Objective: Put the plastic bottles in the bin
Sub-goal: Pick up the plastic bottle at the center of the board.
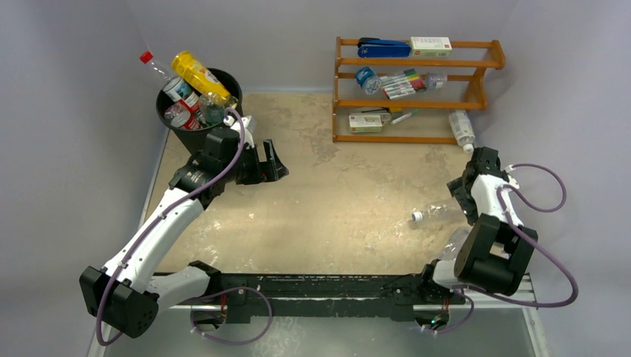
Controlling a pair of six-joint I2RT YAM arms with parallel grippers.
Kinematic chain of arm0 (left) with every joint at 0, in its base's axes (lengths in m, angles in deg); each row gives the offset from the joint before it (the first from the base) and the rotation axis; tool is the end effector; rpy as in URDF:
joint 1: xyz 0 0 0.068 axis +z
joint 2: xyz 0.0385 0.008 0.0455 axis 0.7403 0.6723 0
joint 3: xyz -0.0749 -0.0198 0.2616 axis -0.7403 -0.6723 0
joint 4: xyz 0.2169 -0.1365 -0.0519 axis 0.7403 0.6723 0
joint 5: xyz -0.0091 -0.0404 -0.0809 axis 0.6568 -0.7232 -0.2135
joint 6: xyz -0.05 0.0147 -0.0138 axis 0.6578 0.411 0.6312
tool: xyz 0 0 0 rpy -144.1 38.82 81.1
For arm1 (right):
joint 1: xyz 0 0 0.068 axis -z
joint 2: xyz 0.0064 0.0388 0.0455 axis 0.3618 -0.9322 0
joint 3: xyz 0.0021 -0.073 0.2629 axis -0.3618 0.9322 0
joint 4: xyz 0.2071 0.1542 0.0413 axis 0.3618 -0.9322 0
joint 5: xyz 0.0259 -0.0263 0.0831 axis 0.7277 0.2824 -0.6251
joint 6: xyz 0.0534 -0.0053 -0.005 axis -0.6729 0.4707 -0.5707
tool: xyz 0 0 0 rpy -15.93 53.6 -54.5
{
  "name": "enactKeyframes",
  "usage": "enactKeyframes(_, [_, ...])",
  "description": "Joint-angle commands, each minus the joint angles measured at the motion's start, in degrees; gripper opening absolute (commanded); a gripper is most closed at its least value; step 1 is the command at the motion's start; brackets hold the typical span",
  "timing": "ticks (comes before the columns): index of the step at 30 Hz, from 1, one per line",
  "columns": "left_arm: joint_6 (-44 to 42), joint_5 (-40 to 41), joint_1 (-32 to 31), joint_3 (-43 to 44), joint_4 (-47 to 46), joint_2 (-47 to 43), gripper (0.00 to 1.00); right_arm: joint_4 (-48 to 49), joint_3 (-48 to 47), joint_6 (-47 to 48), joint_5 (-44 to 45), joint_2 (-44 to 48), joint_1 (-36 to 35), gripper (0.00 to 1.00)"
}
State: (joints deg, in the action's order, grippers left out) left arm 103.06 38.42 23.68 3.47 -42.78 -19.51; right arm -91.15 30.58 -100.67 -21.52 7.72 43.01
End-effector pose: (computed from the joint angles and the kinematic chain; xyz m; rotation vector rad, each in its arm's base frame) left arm 0.2107 -0.1018 0.3319 -0.0677 2.3038 -0.7555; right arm 0.2319 -0.1068 0.2169 1.5853 2.0336 -0.3294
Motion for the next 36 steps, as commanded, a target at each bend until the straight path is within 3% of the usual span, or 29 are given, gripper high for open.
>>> enactKeyframes(1, [-1.53, -0.09, -0.26, -0.07, -2.04, -0.54, 0.88, 5.34, -0.79, 2.11, 0.08, -4.55, 2.02, 0.98])
enactKeyframes(8, [-1.62, 0.68, -0.21, 0.84, -1.35, 0.01, 0.88, 10.65, -1.11, 2.23, -2.20, -10.69, 2.15, 0.86])
enactKeyframes(17, [-1.18, 0.35, -0.32, 1.90, -0.76, 0.30, 0.88, 15.02, -2.27, 6.95, -2.56, -8.44, 0.50, 0.47])
enactKeyframes(25, [1.34, -4.82, -1.48, 0.38, -5.14, -0.54, 0.88, 15.93, -6.72, 10.57, -4.95, -1.83, -10.76, 0.43])
enactKeyframes(36, [9.41, -10.24, -5.48, -3.10, -17.51, -0.70, 0.92, 17.27, -11.48, 16.29, -16.90, 6.27, -24.99, 0.44])
